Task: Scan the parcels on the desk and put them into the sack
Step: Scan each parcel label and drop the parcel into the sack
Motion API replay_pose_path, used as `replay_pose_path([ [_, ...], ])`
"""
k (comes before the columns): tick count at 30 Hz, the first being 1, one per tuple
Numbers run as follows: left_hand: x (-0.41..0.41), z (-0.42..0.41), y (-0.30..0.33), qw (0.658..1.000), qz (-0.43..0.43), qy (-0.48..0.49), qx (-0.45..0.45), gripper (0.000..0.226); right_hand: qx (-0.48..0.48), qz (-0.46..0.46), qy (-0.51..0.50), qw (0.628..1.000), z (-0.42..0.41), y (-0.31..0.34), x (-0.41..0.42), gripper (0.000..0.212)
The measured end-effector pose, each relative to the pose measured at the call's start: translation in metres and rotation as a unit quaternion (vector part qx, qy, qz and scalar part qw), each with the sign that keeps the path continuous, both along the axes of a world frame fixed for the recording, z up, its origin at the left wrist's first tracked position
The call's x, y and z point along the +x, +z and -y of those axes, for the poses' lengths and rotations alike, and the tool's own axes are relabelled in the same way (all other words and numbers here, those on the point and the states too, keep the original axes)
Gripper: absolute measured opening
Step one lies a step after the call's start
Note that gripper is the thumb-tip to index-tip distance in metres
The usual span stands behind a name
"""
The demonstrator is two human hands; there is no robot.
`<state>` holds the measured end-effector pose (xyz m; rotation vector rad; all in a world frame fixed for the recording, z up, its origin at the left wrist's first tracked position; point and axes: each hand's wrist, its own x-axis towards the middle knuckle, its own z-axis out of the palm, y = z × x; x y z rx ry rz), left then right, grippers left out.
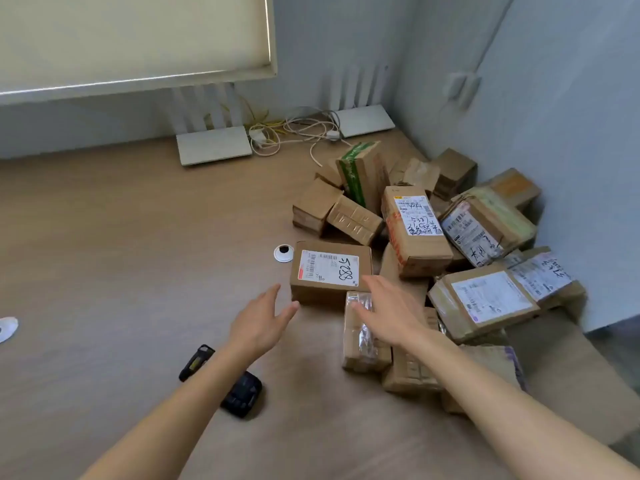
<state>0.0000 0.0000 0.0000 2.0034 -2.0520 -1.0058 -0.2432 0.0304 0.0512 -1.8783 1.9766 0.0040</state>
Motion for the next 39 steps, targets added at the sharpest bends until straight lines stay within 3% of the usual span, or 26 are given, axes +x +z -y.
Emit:
replay_pose_path([
  [5,-0.008,0.025,-0.031,1.000,0.027,-0.005,0.009,0.077,-0.054,-0.031,0.007,0.998,0.032,-0.029,-0.007,0.072],
  [11,-0.023,0.039,-0.045,0.996,-0.073,0.050,0.018,0.059,-0.072,-0.037,-0.035,0.996,0.053,-0.053,-0.010,0.083],
  [13,-0.027,0.038,-0.050,0.989,-0.121,0.077,0.021,0.055,-0.074,-0.023,-0.037,0.996,0.056,-0.059,-0.008,0.080],
  [17,-0.027,0.038,-0.047,0.965,-0.214,0.145,0.034,0.068,-0.060,0.034,-0.074,0.995,0.061,-0.053,-0.006,0.071],
  [21,-0.019,0.037,-0.037,0.955,-0.239,0.178,0.004,0.050,-0.067,0.073,-0.087,0.991,0.064,-0.038,0.002,0.071],
  [28,0.019,0.022,-0.002,0.918,-0.314,0.241,-0.022,0.038,-0.085,0.155,-0.111,0.978,0.066,-0.003,0.042,0.085],
  [33,0.070,-0.007,0.029,0.896,-0.355,0.264,-0.042,0.037,-0.082,0.219,-0.122,0.964,0.053,0.014,0.088,0.057],
  [39,0.144,-0.064,0.052,0.870,-0.392,0.298,-0.025,0.022,-0.093,0.272,-0.116,0.951,0.014,0.021,0.171,0.054],
])
